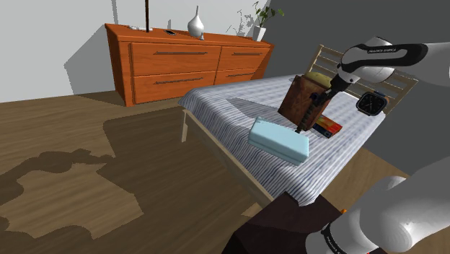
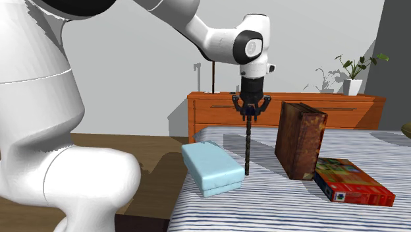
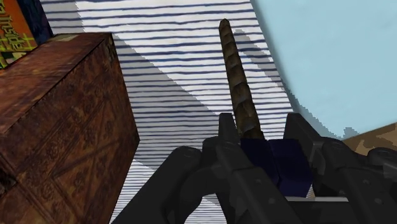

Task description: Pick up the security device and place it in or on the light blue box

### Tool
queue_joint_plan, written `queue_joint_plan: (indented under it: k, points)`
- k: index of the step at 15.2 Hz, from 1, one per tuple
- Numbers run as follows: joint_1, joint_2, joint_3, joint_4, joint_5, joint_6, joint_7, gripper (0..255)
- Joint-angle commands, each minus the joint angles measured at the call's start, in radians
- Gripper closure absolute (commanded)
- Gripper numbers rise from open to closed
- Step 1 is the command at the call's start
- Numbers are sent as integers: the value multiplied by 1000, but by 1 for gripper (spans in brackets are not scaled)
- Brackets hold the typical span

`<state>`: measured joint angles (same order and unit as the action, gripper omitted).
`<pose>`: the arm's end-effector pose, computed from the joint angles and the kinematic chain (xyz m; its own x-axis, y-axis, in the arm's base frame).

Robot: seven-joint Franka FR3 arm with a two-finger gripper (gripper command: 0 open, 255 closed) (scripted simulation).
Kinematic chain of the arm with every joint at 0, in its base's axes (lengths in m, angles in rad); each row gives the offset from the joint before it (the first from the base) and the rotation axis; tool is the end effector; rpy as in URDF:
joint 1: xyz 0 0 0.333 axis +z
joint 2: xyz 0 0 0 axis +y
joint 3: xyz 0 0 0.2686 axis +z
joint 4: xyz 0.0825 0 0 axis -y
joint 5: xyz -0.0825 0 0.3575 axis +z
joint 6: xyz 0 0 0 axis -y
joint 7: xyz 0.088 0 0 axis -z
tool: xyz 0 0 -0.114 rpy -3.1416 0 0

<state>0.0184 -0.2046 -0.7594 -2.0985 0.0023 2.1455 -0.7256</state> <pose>0.3701 -0.3554 0.4596 0.9710 -0.0166 0.2386 -0.0224 -0.9995 0.0219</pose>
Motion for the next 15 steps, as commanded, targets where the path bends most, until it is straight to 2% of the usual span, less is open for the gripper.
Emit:
queue_joint_plan:
  k: [1, 15]
  points:
    - [-1, -9, 5, 21, -7, -28, 7, 255]
    - [2, -23, 25, 197, -18, -214, 33, 255]
